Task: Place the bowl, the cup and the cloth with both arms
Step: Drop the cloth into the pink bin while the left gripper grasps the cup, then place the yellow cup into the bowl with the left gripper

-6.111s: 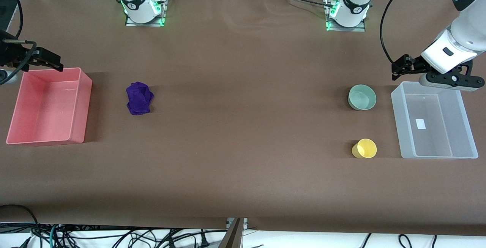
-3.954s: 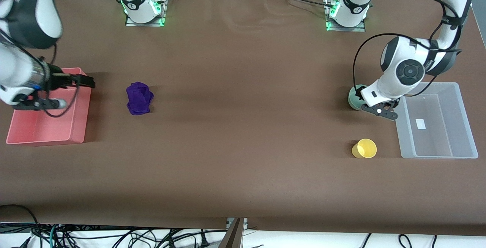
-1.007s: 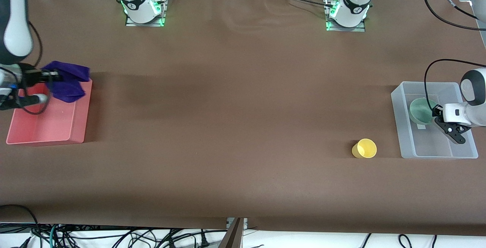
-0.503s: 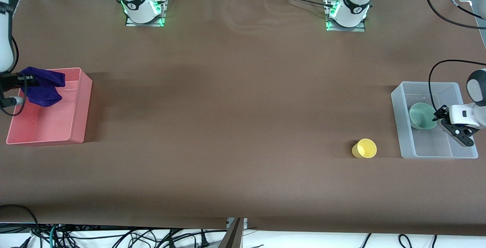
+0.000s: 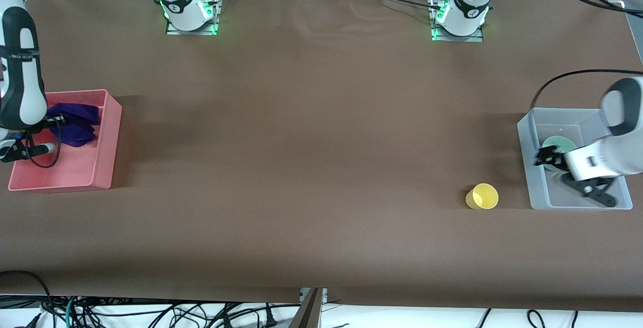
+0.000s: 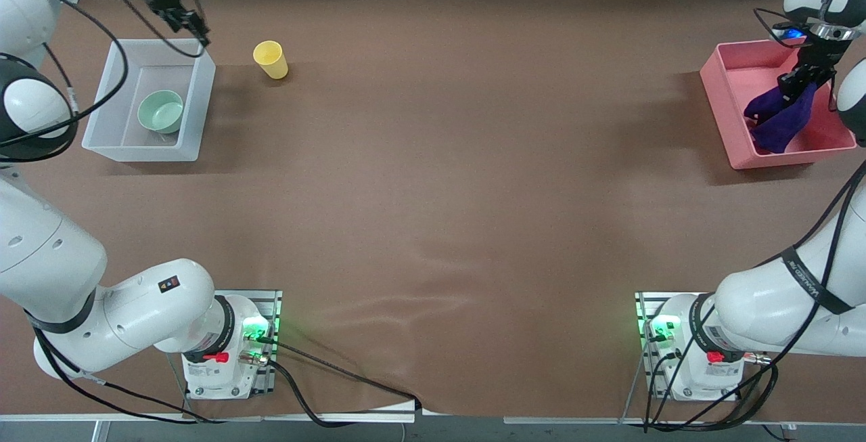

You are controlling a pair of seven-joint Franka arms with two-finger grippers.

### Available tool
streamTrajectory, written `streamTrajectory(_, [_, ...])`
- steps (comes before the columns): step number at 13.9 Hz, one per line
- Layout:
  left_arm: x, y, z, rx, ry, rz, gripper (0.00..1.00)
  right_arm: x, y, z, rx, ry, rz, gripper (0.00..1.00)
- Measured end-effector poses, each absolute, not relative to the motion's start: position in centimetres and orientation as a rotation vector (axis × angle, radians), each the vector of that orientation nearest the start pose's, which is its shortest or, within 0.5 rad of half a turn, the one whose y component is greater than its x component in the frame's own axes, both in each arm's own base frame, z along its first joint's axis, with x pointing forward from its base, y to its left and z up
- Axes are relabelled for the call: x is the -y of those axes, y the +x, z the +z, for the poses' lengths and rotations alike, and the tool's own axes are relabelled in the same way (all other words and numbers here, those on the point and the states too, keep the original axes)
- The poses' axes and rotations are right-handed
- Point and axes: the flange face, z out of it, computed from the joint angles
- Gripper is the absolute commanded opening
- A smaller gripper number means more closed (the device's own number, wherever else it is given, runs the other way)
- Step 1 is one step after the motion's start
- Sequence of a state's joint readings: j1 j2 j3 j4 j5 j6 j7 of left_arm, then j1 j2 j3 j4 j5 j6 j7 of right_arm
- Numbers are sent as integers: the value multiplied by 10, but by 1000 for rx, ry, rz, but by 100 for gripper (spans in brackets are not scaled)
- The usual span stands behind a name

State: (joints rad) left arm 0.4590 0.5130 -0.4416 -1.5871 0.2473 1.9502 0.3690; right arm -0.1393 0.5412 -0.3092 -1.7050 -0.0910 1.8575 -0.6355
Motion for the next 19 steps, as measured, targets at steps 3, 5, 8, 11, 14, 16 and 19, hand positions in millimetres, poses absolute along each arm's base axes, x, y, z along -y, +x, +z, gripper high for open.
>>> streamTrajectory(3, [2,685,308,-427,-3114,81,92,266,565,254,369,-3061,703,0])
streamTrajectory(5, [4,692,269,-359,-3138,31,73,266,562,246,370,-3055,717,0])
streamTrajectory(8, [-12,696,223,-283,-3177,-4,13,266,561,225,378,-3056,724,0])
streamTrajectory(11, [-12,696,216,-259,-3186,-3,0,264,560,200,373,-3045,730,0])
streamTrajectory(14, [-12,699,222,-255,-3187,-18,0,264,560,189,365,-3044,721,100])
streamTrajectory(16, [-14,701,235,-253,-3178,23,0,262,566,195,336,-3040,674,100])
streamTrajectory(19, [-24,697,300,-255,-3123,181,0,260,581,241,315,-3023,660,100])
